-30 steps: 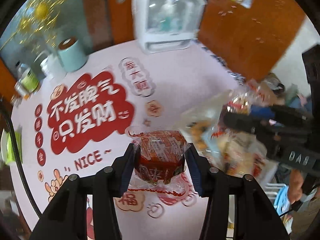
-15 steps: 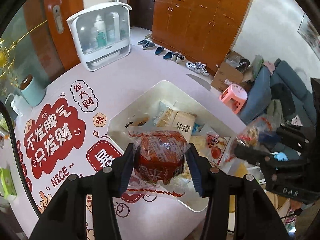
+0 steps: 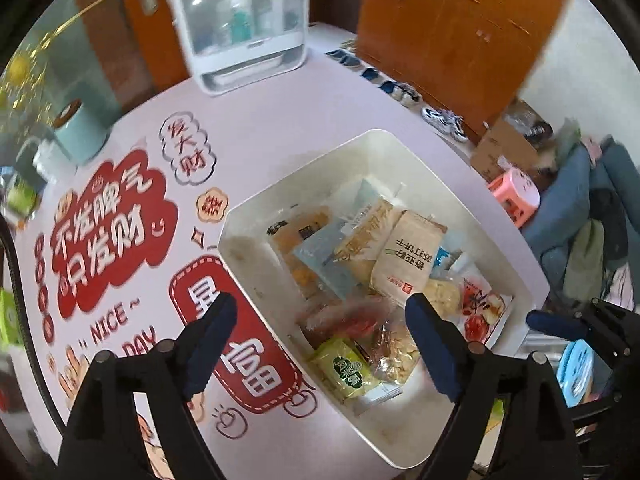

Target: Organize snacks

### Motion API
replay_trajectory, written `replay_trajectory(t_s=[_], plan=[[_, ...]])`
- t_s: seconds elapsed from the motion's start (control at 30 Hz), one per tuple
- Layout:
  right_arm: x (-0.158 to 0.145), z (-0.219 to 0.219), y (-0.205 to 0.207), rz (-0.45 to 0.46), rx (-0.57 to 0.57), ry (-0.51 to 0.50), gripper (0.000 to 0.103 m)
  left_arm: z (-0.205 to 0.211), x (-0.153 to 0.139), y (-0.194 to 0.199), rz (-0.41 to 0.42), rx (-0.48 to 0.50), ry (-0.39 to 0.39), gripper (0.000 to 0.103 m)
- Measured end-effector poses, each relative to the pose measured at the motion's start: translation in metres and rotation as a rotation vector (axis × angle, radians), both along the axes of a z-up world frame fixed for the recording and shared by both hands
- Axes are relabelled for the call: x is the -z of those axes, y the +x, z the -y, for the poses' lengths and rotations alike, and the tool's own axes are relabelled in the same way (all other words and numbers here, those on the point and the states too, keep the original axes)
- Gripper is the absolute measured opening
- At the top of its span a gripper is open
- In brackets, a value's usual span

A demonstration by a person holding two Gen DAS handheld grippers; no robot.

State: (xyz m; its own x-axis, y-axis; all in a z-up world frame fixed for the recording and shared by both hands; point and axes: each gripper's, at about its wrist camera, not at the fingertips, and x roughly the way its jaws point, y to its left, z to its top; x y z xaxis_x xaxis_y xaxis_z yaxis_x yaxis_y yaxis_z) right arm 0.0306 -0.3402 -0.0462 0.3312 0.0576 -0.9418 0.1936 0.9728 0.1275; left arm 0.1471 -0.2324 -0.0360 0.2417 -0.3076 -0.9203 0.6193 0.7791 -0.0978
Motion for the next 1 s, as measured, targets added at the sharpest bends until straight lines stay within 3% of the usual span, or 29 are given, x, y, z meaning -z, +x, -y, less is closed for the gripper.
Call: replay_trajectory(t_s=[0.1, 0.4, 0.5, 1.0], plan=[[-0.001, 0.006, 0.003, 0.016, -0.006, 0.016, 0.073, -0.008, 0.001, -0.001, 0.0, -0.043, -0.008, 0.085], [-0.015, 0.001, 0.007, 0.076, -0.033, 0.002, 0.073, -0.039, -0.025, -0.029, 0.136, -0.173, 0.02, 0.086], [-0.023, -0.005, 0.006, 0.1, -0.048, 0.003, 0.073, -0.05, -0.035, -0.04, 0.162, -0.209, 0.019, 0.092], [-0.036, -0.043, -0.003, 0.159, -0.127, 0.007, 0.073, -0.107, -0.072, -0.103, 0.257, -0.369, 0.04, 0.099]])
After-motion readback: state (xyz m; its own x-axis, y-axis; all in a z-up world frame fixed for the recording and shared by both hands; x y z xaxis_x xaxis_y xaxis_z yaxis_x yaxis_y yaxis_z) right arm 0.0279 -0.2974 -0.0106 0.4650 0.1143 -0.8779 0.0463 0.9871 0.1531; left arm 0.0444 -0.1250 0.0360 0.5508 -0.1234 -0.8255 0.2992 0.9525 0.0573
